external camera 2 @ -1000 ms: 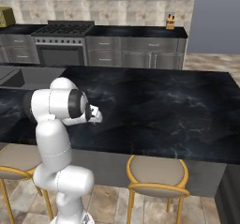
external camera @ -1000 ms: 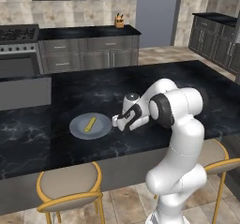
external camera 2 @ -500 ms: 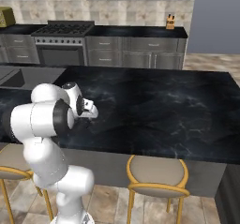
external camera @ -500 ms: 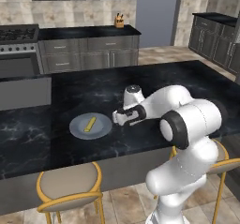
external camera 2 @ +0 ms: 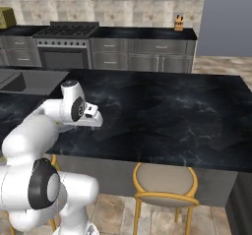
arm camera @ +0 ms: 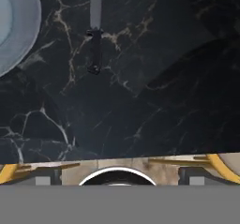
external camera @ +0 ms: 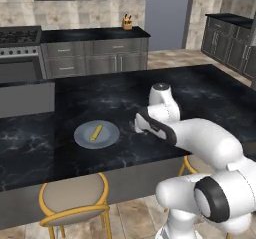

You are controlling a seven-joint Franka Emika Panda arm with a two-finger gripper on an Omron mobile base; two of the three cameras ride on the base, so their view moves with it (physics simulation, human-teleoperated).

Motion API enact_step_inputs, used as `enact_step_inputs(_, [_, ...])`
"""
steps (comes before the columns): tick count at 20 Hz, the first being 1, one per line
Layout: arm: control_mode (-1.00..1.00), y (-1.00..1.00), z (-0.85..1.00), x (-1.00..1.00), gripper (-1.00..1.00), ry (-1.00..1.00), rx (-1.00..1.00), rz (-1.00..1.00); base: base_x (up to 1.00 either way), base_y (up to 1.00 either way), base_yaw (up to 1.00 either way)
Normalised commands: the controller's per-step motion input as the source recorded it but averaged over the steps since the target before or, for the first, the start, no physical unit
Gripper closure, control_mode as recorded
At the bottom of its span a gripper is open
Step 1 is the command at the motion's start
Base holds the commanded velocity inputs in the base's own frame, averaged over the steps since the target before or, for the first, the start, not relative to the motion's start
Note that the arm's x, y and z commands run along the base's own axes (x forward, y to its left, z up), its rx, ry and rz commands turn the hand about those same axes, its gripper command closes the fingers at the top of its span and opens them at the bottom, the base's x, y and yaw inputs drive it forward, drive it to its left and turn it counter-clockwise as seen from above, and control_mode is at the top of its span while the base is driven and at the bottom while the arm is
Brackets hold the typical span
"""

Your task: Retrieve the butter from the fridge and place it on a plate on the dining table. Then retrieve the butter knife by the fridge and place it near the plate.

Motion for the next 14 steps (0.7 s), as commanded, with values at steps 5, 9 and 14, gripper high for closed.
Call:
enact_step_inputs(5, [-1.00,-0.06,0.58,-0.97,-1.00,0.04,0.00,0.01,0.00,0.00,0.00])
enact_step_inputs(9, [-1.00,0.00,0.09,-0.77,-1.00,0.01,-0.03,0.00,0.00,0.00,0.00])
enact_step_inputs(14, [-1.00,-0.20,0.00,0.02,-1.00,0.00,0.04,0.00,0.00,0.00,0.00])
